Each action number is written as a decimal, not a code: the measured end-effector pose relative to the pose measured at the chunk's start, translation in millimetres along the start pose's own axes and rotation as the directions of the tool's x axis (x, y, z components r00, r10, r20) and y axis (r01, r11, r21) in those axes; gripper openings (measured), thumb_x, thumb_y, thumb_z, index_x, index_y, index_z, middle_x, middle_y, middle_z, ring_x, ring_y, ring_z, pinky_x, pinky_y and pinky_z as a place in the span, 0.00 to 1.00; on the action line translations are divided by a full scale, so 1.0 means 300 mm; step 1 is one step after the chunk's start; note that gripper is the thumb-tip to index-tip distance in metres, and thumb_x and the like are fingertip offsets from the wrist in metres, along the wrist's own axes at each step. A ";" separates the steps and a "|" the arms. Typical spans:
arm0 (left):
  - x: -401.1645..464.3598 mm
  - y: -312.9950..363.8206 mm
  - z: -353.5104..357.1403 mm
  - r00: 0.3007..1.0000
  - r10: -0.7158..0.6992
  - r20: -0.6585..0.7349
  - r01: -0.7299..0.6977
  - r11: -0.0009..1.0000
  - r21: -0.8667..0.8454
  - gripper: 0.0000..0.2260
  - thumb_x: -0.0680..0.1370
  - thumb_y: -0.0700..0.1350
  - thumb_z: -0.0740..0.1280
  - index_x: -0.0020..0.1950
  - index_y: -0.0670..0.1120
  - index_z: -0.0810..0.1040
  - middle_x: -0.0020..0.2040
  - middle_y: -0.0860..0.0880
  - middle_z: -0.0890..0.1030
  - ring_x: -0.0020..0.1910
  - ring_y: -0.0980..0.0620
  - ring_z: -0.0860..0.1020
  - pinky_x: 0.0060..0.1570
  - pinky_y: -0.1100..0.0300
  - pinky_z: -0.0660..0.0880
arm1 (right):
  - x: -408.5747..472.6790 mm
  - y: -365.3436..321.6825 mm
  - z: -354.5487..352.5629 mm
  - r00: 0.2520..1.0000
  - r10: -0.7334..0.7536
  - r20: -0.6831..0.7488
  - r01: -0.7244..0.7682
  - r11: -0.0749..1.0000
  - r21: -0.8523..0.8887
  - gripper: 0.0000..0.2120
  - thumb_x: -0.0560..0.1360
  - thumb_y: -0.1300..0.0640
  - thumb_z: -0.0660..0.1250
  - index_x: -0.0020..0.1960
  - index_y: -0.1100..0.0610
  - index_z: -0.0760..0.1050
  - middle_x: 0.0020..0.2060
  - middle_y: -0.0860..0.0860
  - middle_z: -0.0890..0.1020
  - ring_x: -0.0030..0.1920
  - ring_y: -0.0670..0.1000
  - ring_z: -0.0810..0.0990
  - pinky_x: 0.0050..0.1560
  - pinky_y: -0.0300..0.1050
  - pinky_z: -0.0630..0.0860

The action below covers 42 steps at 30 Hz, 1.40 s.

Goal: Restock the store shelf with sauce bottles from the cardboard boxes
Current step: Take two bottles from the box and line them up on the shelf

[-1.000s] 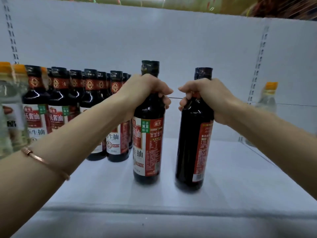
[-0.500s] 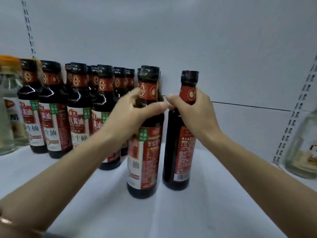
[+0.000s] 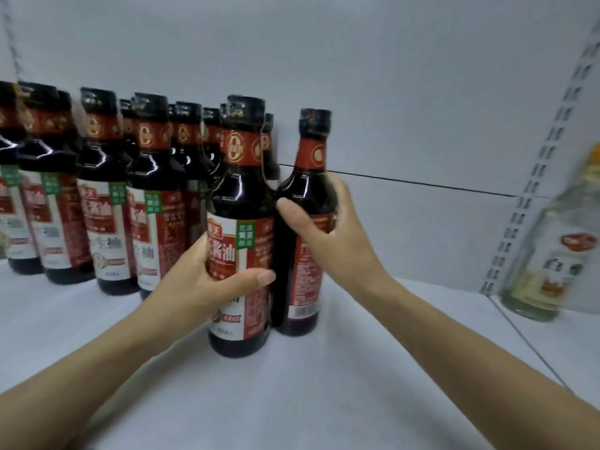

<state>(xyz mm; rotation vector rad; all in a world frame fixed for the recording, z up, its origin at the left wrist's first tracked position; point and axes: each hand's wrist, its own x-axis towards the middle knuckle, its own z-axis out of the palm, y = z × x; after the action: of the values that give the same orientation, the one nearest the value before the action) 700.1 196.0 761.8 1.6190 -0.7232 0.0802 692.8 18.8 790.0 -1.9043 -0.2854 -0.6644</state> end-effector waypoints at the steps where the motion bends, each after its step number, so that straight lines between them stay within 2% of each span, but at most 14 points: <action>1: -0.002 -0.001 -0.004 1.000 0.003 0.010 -0.003 1.000 -0.004 0.24 0.66 0.47 0.78 0.60 0.54 0.74 0.49 0.61 0.84 0.50 0.62 0.82 0.40 0.74 0.75 | -0.005 -0.004 -0.003 1.000 0.005 -0.027 -0.007 0.998 -0.067 0.34 0.66 0.32 0.71 0.67 0.41 0.65 0.60 0.44 0.74 0.61 0.45 0.75 0.62 0.50 0.75; 4: -0.009 -0.001 -0.017 0.999 0.020 0.026 -0.020 1.000 -0.020 0.23 0.65 0.48 0.73 0.58 0.57 0.73 0.47 0.65 0.83 0.47 0.67 0.81 0.36 0.76 0.74 | -0.011 -0.021 -0.026 0.999 0.015 -0.045 -0.021 0.990 -0.142 0.31 0.68 0.37 0.72 0.67 0.41 0.66 0.60 0.43 0.74 0.60 0.41 0.75 0.59 0.44 0.75; 8: -0.013 0.004 -0.034 0.998 0.024 0.064 -0.025 1.000 0.017 0.23 0.65 0.50 0.73 0.58 0.59 0.73 0.47 0.67 0.82 0.47 0.69 0.80 0.37 0.75 0.74 | -0.047 -0.015 -0.021 0.997 0.065 -0.032 -0.064 0.997 0.044 0.21 0.76 0.50 0.67 0.67 0.54 0.69 0.57 0.45 0.79 0.45 0.28 0.78 0.43 0.25 0.73; 11: -0.017 0.007 -0.065 0.997 0.011 0.076 -0.016 0.998 0.069 0.24 0.63 0.55 0.74 0.58 0.61 0.72 0.49 0.68 0.81 0.48 0.69 0.79 0.42 0.71 0.72 | -0.065 -0.006 0.010 0.994 0.089 -0.063 -0.091 0.995 -0.041 0.15 0.79 0.45 0.61 0.63 0.49 0.71 0.54 0.42 0.75 0.52 0.34 0.78 0.54 0.32 0.72; 13: -0.027 0.006 -0.088 0.996 0.003 0.087 -0.010 0.996 0.084 0.26 0.62 0.57 0.74 0.58 0.62 0.72 0.50 0.68 0.81 0.49 0.70 0.79 0.44 0.69 0.72 | -0.073 0.001 0.029 0.984 0.124 -0.124 -0.146 0.972 -0.182 0.14 0.76 0.40 0.63 0.58 0.44 0.70 0.54 0.44 0.68 0.58 0.42 0.73 0.62 0.39 0.68; 16: -0.038 -0.012 -0.110 0.998 -0.015 0.065 0.009 0.995 0.096 0.28 0.62 0.61 0.72 0.61 0.60 0.72 0.50 0.65 0.82 0.49 0.69 0.79 0.44 0.68 0.71 | -0.099 0.020 0.056 0.984 0.127 -0.129 -0.165 0.918 -0.359 0.31 0.65 0.35 0.71 0.63 0.45 0.67 0.56 0.44 0.69 0.57 0.43 0.70 0.56 0.38 0.68; 18: -0.040 -0.016 -0.117 0.997 -0.039 0.061 0.031 0.992 0.123 0.28 0.62 0.62 0.71 0.60 0.61 0.72 0.50 0.64 0.82 0.48 0.70 0.78 0.43 0.70 0.71 | -0.103 0.040 0.046 0.977 0.159 -0.146 -0.196 0.934 -0.300 0.41 0.58 0.34 0.73 0.66 0.47 0.65 0.57 0.44 0.73 0.54 0.42 0.75 0.50 0.36 0.72; 21: -0.036 -0.009 -0.126 0.995 -0.070 0.067 0.057 0.983 0.172 0.23 0.61 0.62 0.71 0.54 0.62 0.73 0.45 0.66 0.81 0.43 0.73 0.77 0.40 0.72 0.71 | -0.064 0.067 -0.014 0.965 0.259 -0.036 -0.262 0.961 -0.085 0.33 0.67 0.49 0.77 0.66 0.51 0.65 0.61 0.47 0.77 0.52 0.45 0.82 0.50 0.39 0.79; 23: -0.032 -0.005 -0.129 0.994 -0.081 0.071 0.067 0.980 0.188 0.21 0.61 0.63 0.71 0.51 0.63 0.73 0.42 0.67 0.80 0.40 0.74 0.77 0.38 0.72 0.70 | -0.043 0.098 -0.055 0.949 0.312 0.047 -0.308 0.949 -0.068 0.26 0.72 0.58 0.74 0.67 0.54 0.68 0.64 0.50 0.78 0.53 0.44 0.83 0.54 0.40 0.78; 25: -0.032 -0.007 -0.131 0.994 -0.084 0.066 0.069 0.978 0.195 0.22 0.60 0.63 0.70 0.52 0.62 0.73 0.42 0.66 0.80 0.41 0.72 0.77 0.38 0.72 0.70 | -0.045 0.131 -0.058 0.934 0.329 0.139 -0.323 0.944 -0.070 0.30 0.73 0.61 0.73 0.71 0.52 0.66 0.66 0.50 0.77 0.57 0.45 0.82 0.58 0.41 0.77; 28: -0.031 -0.012 -0.131 0.994 -0.089 0.064 0.075 0.979 0.191 0.24 0.59 0.64 0.70 0.53 0.62 0.73 0.44 0.66 0.80 0.43 0.70 0.77 0.39 0.72 0.70 | -0.047 0.157 -0.022 0.932 0.336 0.134 -0.333 0.942 -0.044 0.37 0.72 0.58 0.75 0.75 0.50 0.60 0.68 0.48 0.73 0.63 0.49 0.78 0.65 0.47 0.73; 33: -0.028 -0.014 -0.135 0.992 -0.092 0.090 0.075 0.980 0.182 0.24 0.59 0.65 0.70 0.53 0.64 0.73 0.43 0.70 0.80 0.43 0.73 0.77 0.39 0.72 0.70 | -0.010 0.185 0.051 0.950 0.293 -0.107 -0.312 0.910 -0.274 0.35 0.65 0.41 0.77 0.66 0.52 0.68 0.62 0.48 0.68 0.60 0.50 0.75 0.63 0.50 0.75; 37: -0.030 -0.016 -0.134 0.993 -0.085 0.083 0.068 0.981 0.182 0.22 0.60 0.64 0.69 0.52 0.64 0.72 0.41 0.74 0.79 0.42 0.77 0.76 0.38 0.74 0.69 | -0.006 0.198 0.049 0.922 0.380 -0.070 -0.387 0.912 -0.140 0.39 0.63 0.45 0.80 0.67 0.53 0.65 0.59 0.46 0.76 0.60 0.49 0.77 0.62 0.48 0.75; 42: -0.028 -0.026 -0.133 0.993 -0.093 0.070 0.083 0.987 0.140 0.24 0.59 0.64 0.71 0.54 0.62 0.74 0.44 0.68 0.81 0.43 0.74 0.77 0.40 0.72 0.71 | -0.045 0.136 -0.038 0.891 0.446 0.085 -0.427 0.887 -0.176 0.39 0.61 0.53 0.83 0.66 0.52 0.65 0.52 0.47 0.80 0.54 0.46 0.80 0.54 0.42 0.74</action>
<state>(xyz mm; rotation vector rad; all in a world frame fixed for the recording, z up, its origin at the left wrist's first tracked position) 711.1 235.9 759.2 1.7915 -0.7162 0.0036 697.7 -7.4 754.3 -2.0666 0.1272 -0.2687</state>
